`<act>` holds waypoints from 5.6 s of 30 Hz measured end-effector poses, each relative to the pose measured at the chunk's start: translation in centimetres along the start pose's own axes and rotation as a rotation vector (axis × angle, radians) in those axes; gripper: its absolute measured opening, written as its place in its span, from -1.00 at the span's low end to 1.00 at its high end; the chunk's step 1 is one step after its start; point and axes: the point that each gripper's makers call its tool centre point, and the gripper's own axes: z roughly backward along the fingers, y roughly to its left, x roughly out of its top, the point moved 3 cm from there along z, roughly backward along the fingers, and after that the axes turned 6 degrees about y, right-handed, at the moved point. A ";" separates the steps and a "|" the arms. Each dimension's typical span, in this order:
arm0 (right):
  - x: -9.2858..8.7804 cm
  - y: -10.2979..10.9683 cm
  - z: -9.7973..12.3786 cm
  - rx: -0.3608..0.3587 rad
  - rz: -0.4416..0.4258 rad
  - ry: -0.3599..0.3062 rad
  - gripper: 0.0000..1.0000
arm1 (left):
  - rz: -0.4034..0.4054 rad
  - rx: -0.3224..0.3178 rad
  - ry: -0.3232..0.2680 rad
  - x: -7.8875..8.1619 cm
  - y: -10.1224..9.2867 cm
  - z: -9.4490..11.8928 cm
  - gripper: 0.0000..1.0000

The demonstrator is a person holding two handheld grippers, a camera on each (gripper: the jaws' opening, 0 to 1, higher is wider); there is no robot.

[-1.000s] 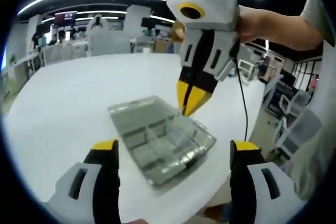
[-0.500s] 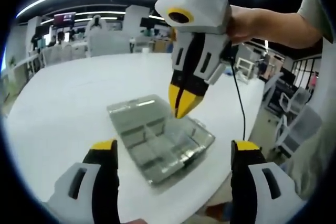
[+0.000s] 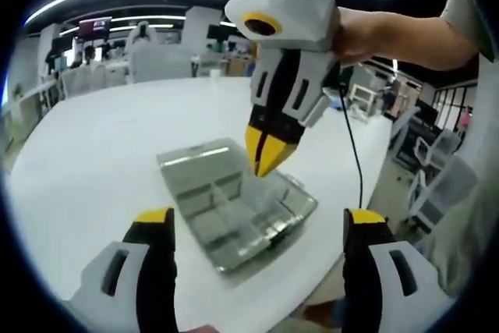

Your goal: Insert the divider into the dual guide fixture by aligning both edges with the guide slots and pushing it downward to the bottom, including one-sided entry, uneven engagement, binding, and posture correction.

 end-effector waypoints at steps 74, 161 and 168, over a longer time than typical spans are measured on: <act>-0.3 -0.3 -2.2 -0.002 -0.054 -0.046 -1.00 | 0.013 0.007 0.016 -0.9 0.6 0.5 0.71; -1.2 -0.4 -6.5 -0.073 -0.020 0.059 -1.00 | 0.011 0.031 -0.010 -0.2 0.8 1.7 0.71; -1.3 -0.2 -6.7 -0.091 -0.004 0.068 -1.00 | 0.024 0.029 -0.005 -0.7 0.4 1.9 0.71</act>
